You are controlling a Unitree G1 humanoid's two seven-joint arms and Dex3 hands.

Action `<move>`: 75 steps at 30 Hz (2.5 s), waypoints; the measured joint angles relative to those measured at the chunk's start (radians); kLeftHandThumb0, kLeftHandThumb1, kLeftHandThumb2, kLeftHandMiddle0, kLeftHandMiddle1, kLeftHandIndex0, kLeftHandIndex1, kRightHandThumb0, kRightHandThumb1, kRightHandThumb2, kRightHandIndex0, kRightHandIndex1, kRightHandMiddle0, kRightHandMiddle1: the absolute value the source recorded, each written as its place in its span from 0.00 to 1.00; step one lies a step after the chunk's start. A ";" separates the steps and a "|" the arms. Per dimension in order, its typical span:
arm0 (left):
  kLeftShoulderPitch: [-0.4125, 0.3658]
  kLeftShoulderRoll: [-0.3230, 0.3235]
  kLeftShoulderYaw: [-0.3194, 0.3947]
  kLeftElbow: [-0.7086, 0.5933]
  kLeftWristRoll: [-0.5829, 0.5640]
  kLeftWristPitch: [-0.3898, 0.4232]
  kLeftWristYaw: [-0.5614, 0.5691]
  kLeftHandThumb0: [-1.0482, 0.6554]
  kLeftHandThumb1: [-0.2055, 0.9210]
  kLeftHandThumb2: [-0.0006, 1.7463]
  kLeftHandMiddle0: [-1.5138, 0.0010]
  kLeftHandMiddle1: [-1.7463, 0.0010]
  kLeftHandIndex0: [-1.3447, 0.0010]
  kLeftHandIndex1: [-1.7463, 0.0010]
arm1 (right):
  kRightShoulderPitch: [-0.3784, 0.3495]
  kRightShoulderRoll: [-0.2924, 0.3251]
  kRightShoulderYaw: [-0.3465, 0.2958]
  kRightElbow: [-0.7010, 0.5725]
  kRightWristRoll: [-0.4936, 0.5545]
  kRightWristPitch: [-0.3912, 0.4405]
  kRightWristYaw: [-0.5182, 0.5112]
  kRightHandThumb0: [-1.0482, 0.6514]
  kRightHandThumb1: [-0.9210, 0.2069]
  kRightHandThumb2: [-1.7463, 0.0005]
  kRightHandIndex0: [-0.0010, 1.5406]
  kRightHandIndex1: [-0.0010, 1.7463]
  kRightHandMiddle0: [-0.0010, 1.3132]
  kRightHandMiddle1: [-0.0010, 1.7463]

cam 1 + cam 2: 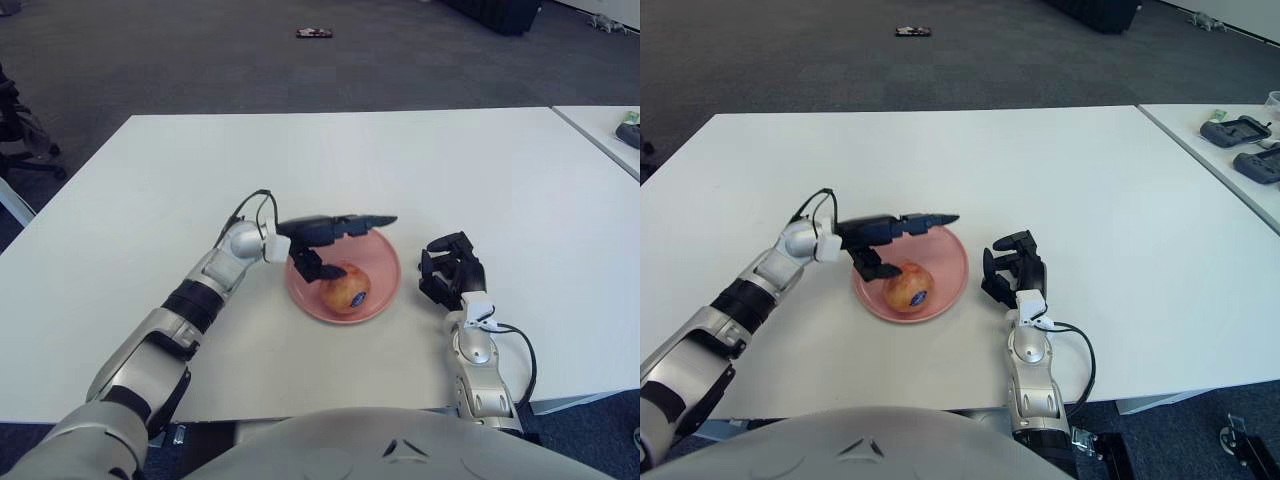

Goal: Put the apple into the plate.

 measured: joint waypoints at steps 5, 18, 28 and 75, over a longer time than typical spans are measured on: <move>0.000 -0.053 0.047 0.087 -0.071 0.116 -0.053 0.03 1.00 0.61 1.00 1.00 1.00 1.00 | -0.003 -0.006 -0.001 0.021 0.002 -0.030 0.003 0.40 0.18 0.53 0.32 0.84 0.24 1.00; 0.178 -0.110 0.255 -0.207 -0.264 0.294 0.014 0.00 1.00 0.54 1.00 1.00 1.00 1.00 | -0.017 -0.014 -0.008 0.072 0.007 -0.101 0.011 0.40 0.17 0.54 0.34 0.85 0.23 1.00; 0.256 -0.161 0.433 -0.240 -0.514 0.496 0.038 0.00 1.00 0.55 1.00 1.00 1.00 1.00 | -0.015 -0.014 -0.011 0.078 0.024 -0.103 0.018 0.39 0.21 0.51 0.37 0.82 0.26 1.00; 0.465 -0.475 0.656 -0.349 -0.345 0.494 0.678 0.39 0.76 0.51 0.44 0.00 0.73 0.00 | -0.024 -0.011 -0.011 0.095 0.041 -0.133 0.022 0.38 0.28 0.45 0.40 0.79 0.29 1.00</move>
